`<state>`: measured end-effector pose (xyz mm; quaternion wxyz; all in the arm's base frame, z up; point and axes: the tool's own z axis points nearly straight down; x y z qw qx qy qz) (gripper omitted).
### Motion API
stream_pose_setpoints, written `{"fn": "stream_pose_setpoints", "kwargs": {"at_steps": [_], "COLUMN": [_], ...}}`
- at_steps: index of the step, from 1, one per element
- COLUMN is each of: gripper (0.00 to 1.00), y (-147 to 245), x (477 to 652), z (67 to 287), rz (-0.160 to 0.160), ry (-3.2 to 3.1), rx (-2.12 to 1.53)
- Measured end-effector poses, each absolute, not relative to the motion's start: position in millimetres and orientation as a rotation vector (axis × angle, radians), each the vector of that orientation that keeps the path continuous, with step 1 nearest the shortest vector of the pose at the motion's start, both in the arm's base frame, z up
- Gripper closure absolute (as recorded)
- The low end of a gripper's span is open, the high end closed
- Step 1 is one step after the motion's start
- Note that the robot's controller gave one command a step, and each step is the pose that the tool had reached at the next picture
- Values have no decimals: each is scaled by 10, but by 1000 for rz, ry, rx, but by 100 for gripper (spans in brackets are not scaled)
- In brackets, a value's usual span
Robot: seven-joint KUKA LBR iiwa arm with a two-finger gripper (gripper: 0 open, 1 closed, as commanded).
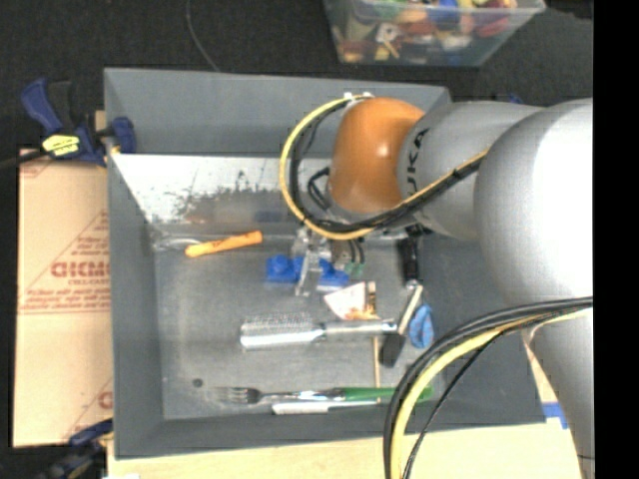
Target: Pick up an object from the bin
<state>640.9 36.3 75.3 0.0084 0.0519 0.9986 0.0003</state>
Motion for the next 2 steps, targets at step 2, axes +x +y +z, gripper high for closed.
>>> {"fn": "stream_pose_setpoints", "kwargs": {"at_steps": [2], "gripper": [100], "y": [361], "x": [6393], "z": [1637], "rz": [2], "ry": [3126], "rx": [162]}}
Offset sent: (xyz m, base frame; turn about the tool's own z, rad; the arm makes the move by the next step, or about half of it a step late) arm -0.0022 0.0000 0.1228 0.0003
